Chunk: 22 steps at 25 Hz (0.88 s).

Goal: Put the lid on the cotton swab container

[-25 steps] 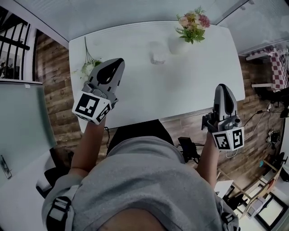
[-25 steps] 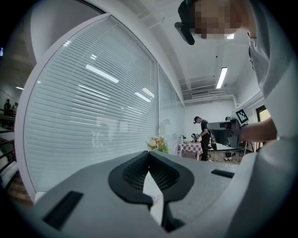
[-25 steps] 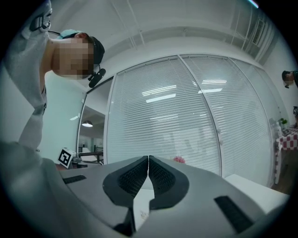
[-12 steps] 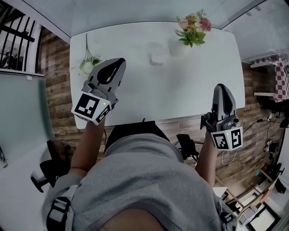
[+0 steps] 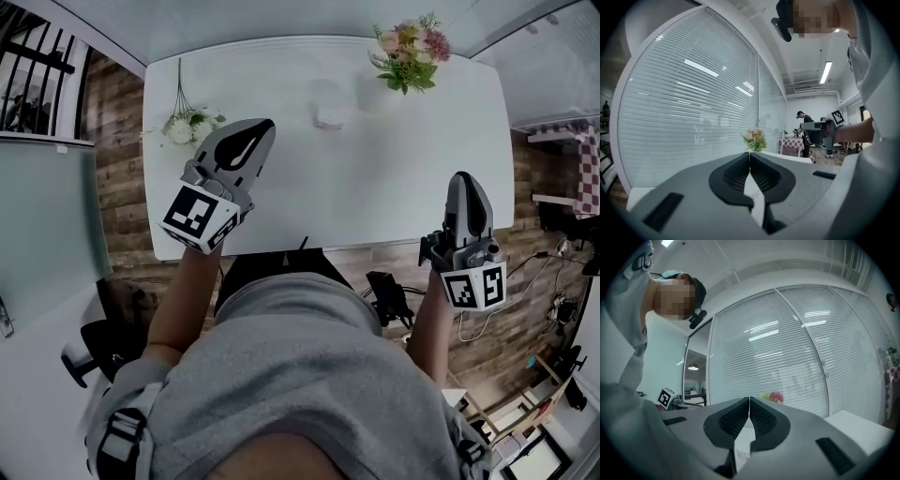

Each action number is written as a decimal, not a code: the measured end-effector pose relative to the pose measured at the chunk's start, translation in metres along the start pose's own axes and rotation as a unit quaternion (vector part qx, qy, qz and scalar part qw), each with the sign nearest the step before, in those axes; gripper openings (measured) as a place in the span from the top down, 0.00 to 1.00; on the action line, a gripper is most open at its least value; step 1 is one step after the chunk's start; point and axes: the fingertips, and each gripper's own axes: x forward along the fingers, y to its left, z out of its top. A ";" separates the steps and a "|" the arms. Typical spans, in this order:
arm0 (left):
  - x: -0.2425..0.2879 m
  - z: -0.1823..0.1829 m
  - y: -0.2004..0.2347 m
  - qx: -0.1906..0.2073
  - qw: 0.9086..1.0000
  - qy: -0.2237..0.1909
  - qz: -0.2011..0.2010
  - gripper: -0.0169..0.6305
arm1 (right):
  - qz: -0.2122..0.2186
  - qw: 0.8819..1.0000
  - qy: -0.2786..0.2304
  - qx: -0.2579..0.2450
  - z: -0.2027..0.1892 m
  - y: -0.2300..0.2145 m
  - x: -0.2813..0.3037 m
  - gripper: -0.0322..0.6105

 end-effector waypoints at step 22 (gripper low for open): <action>0.048 -0.052 0.013 -0.009 0.998 0.054 -0.016 0.96 | 0.008 0.998 0.061 0.034 -0.059 -0.017 0.028 0.91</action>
